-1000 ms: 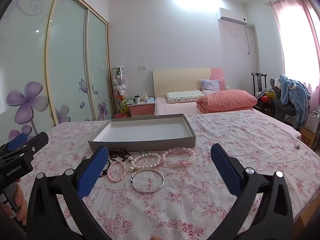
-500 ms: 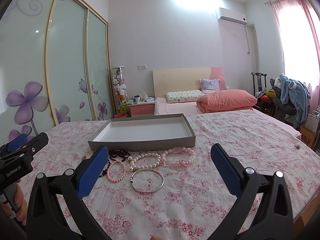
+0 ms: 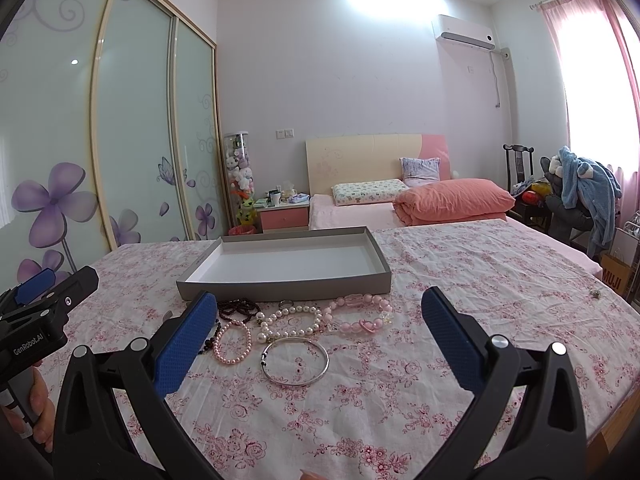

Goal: Organize jewelry

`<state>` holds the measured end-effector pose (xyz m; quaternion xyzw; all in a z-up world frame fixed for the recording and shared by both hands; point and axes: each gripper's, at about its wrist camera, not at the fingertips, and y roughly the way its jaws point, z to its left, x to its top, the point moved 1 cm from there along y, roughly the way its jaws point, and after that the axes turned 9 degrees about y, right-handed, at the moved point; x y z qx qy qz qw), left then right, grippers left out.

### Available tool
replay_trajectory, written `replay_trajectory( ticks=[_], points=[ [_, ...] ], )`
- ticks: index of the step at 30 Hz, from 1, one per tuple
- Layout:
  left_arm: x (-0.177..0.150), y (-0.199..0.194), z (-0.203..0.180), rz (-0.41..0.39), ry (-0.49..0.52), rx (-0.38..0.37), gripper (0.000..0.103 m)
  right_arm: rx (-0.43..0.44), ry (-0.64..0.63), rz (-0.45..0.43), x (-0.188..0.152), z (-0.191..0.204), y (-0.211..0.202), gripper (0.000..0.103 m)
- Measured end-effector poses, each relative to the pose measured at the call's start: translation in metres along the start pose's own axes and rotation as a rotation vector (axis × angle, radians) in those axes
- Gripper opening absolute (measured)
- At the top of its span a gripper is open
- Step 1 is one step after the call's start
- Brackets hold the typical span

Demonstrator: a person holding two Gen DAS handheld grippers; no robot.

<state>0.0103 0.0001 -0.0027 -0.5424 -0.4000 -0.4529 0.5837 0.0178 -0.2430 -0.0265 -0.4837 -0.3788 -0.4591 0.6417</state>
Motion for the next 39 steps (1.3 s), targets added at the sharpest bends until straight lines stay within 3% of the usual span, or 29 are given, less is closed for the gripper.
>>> replay_trajectory(
  ticks=[39],
  points=[
    [-0.012,0.0,-0.001,0.012,-0.001,0.003,0.099,-0.002,-0.001,0.015,-0.003,-0.003,-0.001,0.101]
  ],
)
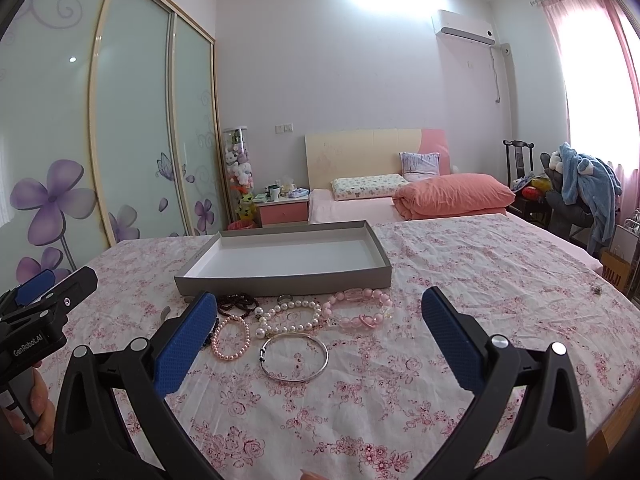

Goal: Organize jewelry
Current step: 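Grasp the thin silver hoop bangle with the right tool while the left tool grasps the silver cuff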

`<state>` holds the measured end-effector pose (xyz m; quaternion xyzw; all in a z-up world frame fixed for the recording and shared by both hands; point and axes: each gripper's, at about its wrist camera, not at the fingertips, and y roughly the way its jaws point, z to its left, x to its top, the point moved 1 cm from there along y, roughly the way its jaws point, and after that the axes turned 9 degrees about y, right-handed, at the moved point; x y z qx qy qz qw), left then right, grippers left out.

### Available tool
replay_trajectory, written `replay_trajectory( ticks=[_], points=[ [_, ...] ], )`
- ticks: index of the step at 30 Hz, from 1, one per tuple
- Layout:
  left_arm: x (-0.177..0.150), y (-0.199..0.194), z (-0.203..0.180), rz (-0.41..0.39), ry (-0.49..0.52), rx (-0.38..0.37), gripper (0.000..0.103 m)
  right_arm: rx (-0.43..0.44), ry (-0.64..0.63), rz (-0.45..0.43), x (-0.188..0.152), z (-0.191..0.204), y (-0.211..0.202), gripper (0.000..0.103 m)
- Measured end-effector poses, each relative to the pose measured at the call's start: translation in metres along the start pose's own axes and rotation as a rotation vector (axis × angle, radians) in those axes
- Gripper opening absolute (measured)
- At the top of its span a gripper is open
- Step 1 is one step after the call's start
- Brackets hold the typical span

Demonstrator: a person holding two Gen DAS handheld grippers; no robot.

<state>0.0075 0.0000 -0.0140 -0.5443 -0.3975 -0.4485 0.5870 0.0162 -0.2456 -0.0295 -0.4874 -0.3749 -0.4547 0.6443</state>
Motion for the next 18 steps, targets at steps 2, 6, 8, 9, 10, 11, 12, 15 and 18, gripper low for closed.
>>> replay_trajectory(
  ticks=[2,6,8,9,10,11,12,15,18],
  points=[
    [-0.004,0.003,0.0,0.01,-0.002,0.004,0.099,0.0,-0.001,0.011,0.0,0.002,0.005,0.101],
    [-0.01,0.017,0.004,0.07,0.002,0.018,0.099,0.008,-0.02,0.088,-0.007,0.004,0.02,0.101],
    [-0.012,0.025,0.007,0.116,0.002,0.019,0.099,0.01,-0.045,0.147,-0.009,0.006,0.03,0.101],
    [-0.013,0.028,0.008,0.138,0.0,0.018,0.099,0.008,-0.06,0.191,-0.012,0.007,0.038,0.101],
    [-0.01,0.035,0.01,0.157,-0.002,0.014,0.099,0.003,-0.067,0.23,-0.014,0.007,0.045,0.101],
    [-0.012,0.039,0.012,0.178,-0.005,0.008,0.099,0.006,-0.066,0.274,-0.017,0.007,0.053,0.101],
    [-0.013,0.042,0.013,0.196,-0.008,0.002,0.099,0.009,-0.06,0.306,-0.017,0.006,0.058,0.101],
    [-0.015,0.055,0.018,0.254,-0.015,-0.013,0.099,0.011,-0.037,0.434,-0.024,0.003,0.079,0.101],
    [-0.016,0.069,0.021,0.315,-0.008,-0.028,0.099,0.017,-0.063,0.535,-0.032,0.005,0.096,0.1]
  ],
)
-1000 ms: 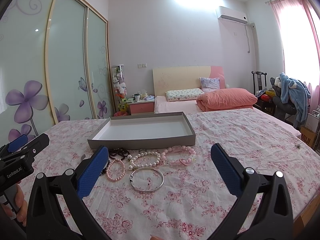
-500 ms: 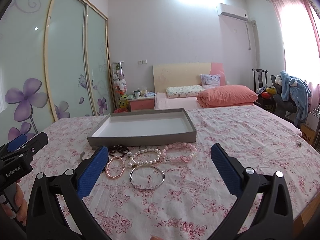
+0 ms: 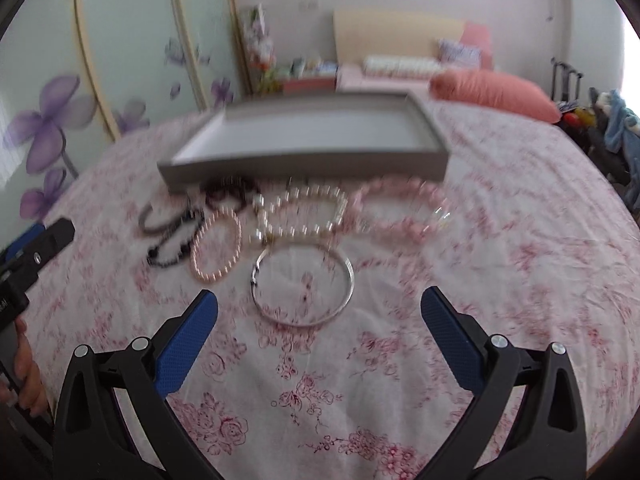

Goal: Organize jewelry
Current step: 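Grasp the thin silver hoop bangle with the right tool while the left tool grasps the silver cuff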

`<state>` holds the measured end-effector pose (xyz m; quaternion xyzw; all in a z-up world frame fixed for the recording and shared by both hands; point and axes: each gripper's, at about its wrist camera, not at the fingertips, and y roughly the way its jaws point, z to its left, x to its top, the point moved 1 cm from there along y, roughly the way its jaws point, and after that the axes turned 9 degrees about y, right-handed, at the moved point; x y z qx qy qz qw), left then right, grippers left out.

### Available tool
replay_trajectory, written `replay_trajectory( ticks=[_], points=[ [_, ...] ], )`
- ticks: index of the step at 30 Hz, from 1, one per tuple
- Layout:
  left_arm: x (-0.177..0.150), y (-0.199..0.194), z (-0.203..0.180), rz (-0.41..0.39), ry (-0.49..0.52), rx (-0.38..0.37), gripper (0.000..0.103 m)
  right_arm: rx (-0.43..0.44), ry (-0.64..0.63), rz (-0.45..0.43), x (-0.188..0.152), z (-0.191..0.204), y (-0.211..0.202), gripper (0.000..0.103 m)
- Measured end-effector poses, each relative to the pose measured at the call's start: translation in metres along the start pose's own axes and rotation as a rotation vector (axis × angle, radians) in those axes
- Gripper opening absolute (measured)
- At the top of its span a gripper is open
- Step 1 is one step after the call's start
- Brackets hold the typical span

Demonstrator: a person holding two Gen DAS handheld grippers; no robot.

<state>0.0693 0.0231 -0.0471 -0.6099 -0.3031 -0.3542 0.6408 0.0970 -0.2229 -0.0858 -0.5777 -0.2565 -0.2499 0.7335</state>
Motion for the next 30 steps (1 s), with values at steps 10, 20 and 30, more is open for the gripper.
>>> replay_trajectory(
  ticks=[10,20,30],
  points=[
    [0.007,0.027,0.005,0.096,0.012,-0.034,0.099,-0.055,-0.086,0.115,0.002,0.017,0.032,0.085],
    [0.009,0.062,0.007,0.215,-0.02,-0.073,0.099,-0.054,-0.094,0.091,0.0,0.016,0.025,0.071],
    [0.033,0.12,-0.003,0.352,-0.07,-0.005,0.099,-0.044,-0.077,0.092,0.008,0.009,0.029,0.071]
  ],
)
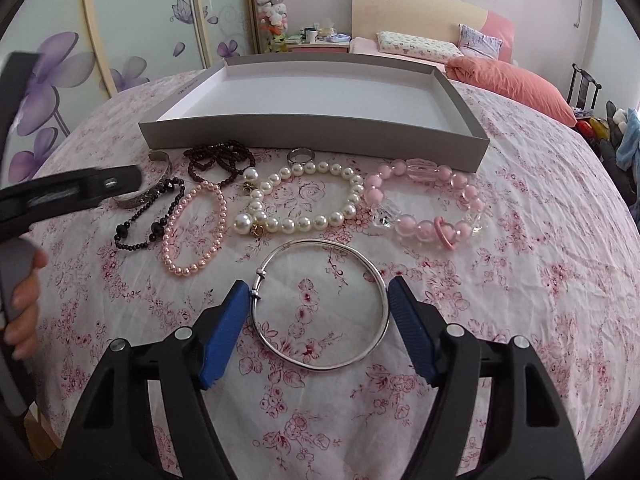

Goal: Organize jewelry
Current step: 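Grasp the thin silver hoop bangle with the right tool while the left tool grasps the silver cuff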

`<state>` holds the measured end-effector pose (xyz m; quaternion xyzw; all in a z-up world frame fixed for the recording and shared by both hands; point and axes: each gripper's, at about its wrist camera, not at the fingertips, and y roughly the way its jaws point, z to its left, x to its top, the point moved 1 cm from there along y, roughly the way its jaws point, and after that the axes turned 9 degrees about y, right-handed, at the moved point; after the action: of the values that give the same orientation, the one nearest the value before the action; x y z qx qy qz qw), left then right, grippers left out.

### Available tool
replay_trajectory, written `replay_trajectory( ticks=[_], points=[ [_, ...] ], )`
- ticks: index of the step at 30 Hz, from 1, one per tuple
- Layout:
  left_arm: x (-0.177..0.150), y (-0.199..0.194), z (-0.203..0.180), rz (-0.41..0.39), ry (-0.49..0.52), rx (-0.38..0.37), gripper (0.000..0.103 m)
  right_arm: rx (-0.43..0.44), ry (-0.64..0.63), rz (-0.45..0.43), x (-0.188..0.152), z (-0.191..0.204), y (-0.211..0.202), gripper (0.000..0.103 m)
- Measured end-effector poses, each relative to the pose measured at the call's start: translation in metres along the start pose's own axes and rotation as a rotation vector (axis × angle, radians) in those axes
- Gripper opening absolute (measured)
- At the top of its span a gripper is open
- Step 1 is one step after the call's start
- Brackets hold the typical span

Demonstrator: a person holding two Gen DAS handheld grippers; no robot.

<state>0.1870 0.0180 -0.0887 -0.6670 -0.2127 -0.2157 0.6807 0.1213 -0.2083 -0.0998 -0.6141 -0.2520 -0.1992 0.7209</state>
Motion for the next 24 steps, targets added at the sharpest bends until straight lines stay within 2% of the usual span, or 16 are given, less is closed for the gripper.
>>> replay_trajectory(
  ticks=[3,8,10,15,20,22,24],
  points=[
    [0.005,0.016,-0.004,0.039,-0.008,0.027,0.099,0.011,0.008,-0.001,0.001,-0.002,0.001,0.072],
    [0.01,0.024,-0.005,0.04,-0.03,0.042,0.093,0.014,0.009,-0.001,0.001,-0.003,0.002,0.072],
    [0.013,0.024,-0.004,0.029,-0.038,0.045,0.083,0.014,0.009,-0.002,0.001,-0.003,0.002,0.072],
    [0.013,0.023,-0.002,0.023,0.029,0.067,0.071,0.015,0.009,-0.002,0.001,-0.003,0.002,0.072],
    [0.009,0.021,0.008,0.019,0.077,0.052,0.073,0.015,0.009,-0.002,0.0,-0.003,0.002,0.072],
    [0.007,0.021,0.011,0.03,0.079,0.05,0.08,0.014,0.009,-0.002,0.0,-0.003,0.002,0.072],
    [0.005,0.02,0.013,0.033,0.073,0.05,0.082,0.014,0.009,-0.002,0.0,-0.003,0.002,0.072]
  ],
)
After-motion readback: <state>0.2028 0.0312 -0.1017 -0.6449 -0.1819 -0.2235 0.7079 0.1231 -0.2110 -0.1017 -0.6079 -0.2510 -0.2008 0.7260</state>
